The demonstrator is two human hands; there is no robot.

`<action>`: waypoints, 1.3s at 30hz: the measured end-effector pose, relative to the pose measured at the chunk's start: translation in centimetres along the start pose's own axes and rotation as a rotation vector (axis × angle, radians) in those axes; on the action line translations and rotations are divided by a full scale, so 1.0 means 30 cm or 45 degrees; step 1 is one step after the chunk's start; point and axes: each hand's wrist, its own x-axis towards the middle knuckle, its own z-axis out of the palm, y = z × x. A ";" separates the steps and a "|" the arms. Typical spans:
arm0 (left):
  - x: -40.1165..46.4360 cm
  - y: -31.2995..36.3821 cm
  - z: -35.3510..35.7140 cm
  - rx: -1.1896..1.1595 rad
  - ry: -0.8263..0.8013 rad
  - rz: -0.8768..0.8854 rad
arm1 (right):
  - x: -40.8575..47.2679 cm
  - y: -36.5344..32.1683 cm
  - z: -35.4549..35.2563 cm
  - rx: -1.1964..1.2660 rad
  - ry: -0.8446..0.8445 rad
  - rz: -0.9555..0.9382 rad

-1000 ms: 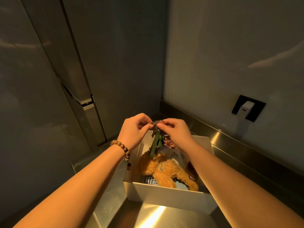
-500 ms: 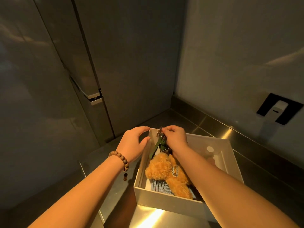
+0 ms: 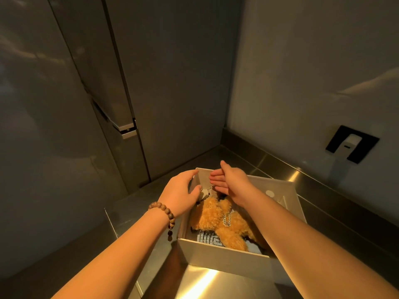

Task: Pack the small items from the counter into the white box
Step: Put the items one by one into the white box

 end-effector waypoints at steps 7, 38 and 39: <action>-0.013 0.225 0.041 -0.004 -0.029 0.125 | -0.194 0.007 -0.229 -0.143 0.124 -0.245; -0.386 1.369 1.238 0.030 -0.886 0.783 | -0.770 0.858 -1.593 -0.789 1.002 -0.100; -0.383 1.378 1.272 0.030 -0.921 0.760 | -0.755 0.872 -1.618 -0.792 0.989 -0.086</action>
